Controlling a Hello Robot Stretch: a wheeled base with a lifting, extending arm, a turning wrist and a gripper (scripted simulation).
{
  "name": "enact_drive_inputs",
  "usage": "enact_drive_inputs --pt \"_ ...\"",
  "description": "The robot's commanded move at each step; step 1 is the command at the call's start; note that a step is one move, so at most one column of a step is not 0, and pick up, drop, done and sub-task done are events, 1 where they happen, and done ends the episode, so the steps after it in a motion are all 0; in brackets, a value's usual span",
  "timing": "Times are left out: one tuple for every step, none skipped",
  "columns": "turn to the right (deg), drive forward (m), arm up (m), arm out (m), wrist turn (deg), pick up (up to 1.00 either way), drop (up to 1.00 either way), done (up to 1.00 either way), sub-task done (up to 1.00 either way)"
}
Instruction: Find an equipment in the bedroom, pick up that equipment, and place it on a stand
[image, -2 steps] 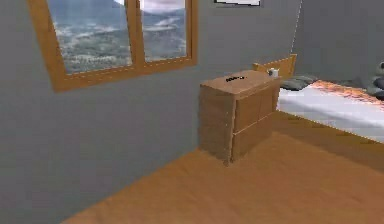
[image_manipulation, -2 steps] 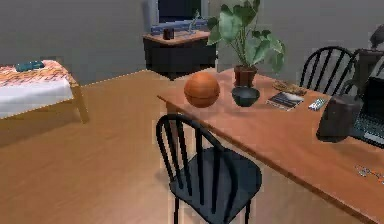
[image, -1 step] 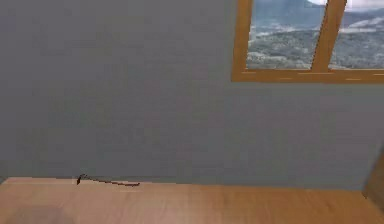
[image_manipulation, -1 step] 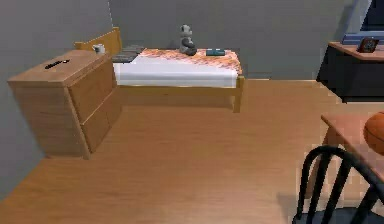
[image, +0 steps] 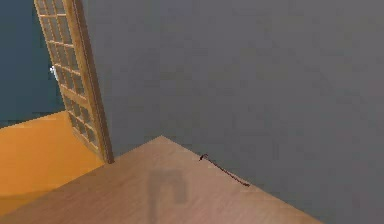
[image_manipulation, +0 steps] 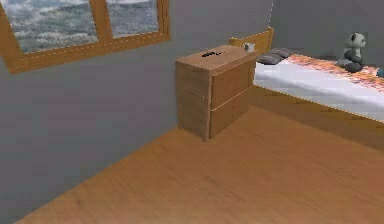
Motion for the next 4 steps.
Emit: enact_drive_inputs --pt "0.0 0.05 0.0 0.0 0.0 0.0 0.0 0.0 0.0" --pt "45.0 0.0 0.0 0.0 0.0 0.0 0.0 0.0 0.0" --pt "0.0 0.05 0.0 0.0 0.0 0.0 0.0 0.0 0.0" --pt "45.0 0.0 0.0 0.0 0.0 0.0 0.0 0.0 0.0"
